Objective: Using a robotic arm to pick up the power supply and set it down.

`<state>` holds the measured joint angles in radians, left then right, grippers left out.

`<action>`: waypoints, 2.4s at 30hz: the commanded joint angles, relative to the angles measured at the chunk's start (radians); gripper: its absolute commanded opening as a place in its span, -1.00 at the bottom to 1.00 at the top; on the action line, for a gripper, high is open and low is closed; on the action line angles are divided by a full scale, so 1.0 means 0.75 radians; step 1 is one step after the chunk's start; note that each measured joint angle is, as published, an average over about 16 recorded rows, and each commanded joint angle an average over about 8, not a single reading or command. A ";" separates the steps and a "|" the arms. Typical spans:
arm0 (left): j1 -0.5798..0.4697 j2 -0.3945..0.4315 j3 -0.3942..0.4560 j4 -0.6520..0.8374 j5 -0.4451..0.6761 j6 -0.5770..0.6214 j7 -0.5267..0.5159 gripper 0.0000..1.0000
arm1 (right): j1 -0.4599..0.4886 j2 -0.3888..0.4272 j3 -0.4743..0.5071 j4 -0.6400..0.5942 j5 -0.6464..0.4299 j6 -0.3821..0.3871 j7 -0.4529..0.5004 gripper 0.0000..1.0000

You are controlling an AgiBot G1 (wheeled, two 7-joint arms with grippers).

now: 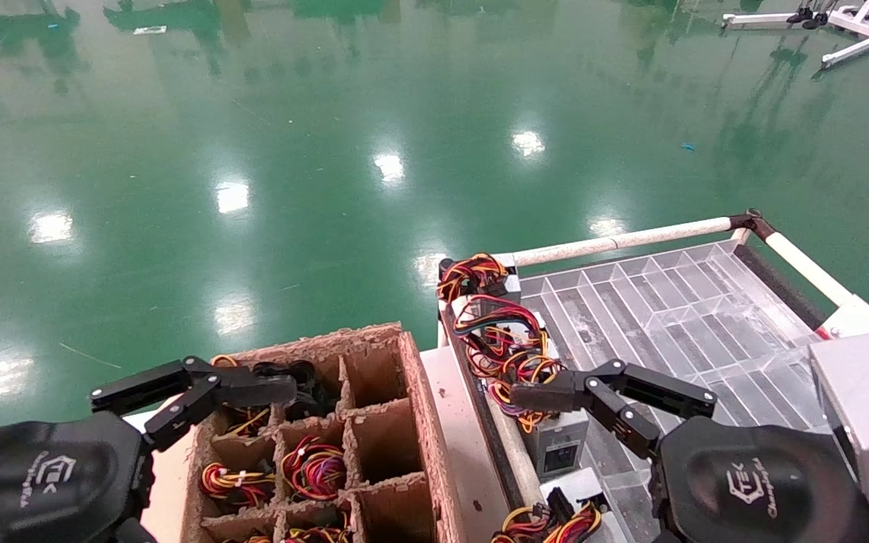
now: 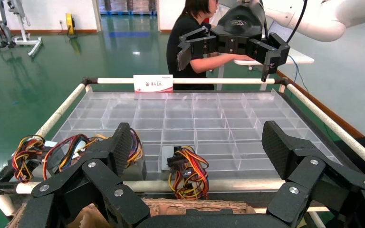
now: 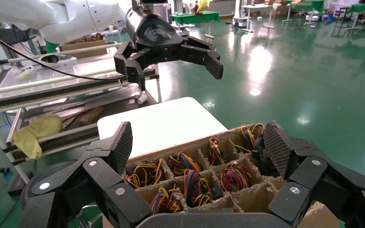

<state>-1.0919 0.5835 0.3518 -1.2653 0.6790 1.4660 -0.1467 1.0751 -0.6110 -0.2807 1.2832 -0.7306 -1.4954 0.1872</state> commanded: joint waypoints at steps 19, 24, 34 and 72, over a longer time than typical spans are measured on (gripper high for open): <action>0.000 0.000 0.000 0.000 0.000 0.000 0.000 -1.00 | -0.004 -0.042 -0.033 -0.012 -0.049 0.026 -0.004 1.00; 0.000 0.000 0.000 0.000 0.000 0.000 0.000 -1.00 | 0.025 -0.136 -0.104 -0.052 -0.160 0.070 -0.003 1.00; 0.000 0.000 0.000 0.000 0.000 0.000 0.000 -1.00 | 0.116 -0.397 -0.278 -0.275 -0.360 0.062 -0.032 1.00; 0.000 0.000 0.001 0.000 -0.001 0.000 0.001 -0.97 | 0.403 -0.867 -0.492 -1.093 -0.631 -0.002 -0.340 -1.00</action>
<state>-1.0921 0.5833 0.3525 -1.2650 0.6786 1.4659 -0.1463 1.3759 -1.2598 -0.6513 0.4682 -1.2044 -1.5017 -0.0663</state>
